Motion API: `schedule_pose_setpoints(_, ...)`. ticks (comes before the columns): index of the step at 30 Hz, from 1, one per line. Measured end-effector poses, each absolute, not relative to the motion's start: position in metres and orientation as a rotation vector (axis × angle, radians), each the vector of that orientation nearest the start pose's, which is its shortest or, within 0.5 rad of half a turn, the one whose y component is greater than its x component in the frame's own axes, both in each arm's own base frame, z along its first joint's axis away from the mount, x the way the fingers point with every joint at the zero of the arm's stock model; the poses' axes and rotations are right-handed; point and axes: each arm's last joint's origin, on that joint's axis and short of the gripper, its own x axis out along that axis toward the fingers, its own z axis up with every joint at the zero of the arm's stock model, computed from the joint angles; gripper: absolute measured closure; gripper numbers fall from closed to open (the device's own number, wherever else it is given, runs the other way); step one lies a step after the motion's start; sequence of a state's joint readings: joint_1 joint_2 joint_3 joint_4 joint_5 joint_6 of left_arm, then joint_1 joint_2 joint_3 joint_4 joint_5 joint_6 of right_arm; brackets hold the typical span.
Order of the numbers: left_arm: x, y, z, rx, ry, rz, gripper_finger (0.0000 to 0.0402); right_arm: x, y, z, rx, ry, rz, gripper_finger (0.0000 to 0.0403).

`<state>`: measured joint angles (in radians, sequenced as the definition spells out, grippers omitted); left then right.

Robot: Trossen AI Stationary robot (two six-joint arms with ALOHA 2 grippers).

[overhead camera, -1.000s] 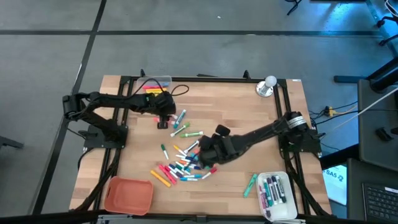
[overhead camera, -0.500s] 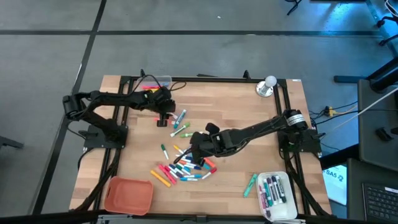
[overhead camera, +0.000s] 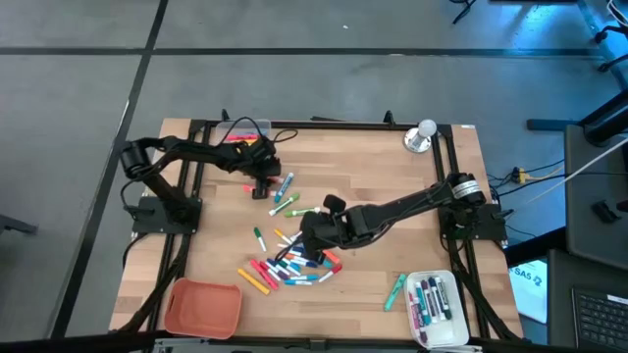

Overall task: Pick & Place Markers
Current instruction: Put the orange pen into the white bin

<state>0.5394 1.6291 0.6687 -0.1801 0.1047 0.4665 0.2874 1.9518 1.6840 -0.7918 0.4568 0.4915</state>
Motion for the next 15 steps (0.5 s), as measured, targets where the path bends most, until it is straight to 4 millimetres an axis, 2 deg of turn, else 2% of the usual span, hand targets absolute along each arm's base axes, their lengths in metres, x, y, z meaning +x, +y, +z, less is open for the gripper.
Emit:
schedule_pose_setpoints(3,0.229,0.133,0.114,0.016,1.135,0.145,0.031,0.405,0.106,0.254,0.063,0.896,-0.383,0.0314)
schedule_pose_setpoints(6,0.229,0.133,0.119,0.005,1.118,0.173,0.034,0.411,0.1,0.233,0.077,0.927,-0.383,0.0326)
schedule_pose_setpoints(9,0.23,0.134,0.124,-0.007,1.081,0.213,0.034,0.414,0.087,0.21,0.131,0.959,-0.469,0.0353)
schedule_pose_setpoints(12,0.233,0.137,0.131,-0.024,1.007,0.294,0.034,0.413,0.071,0.198,0.22,0.892,-0.647,0.039)
schedule_pose_setpoints(15,0.239,0.137,0.144,-0.052,0.894,0.341,0.034,0.413,0.063,0.188,0.223,0.8,-0.738,0.0393)
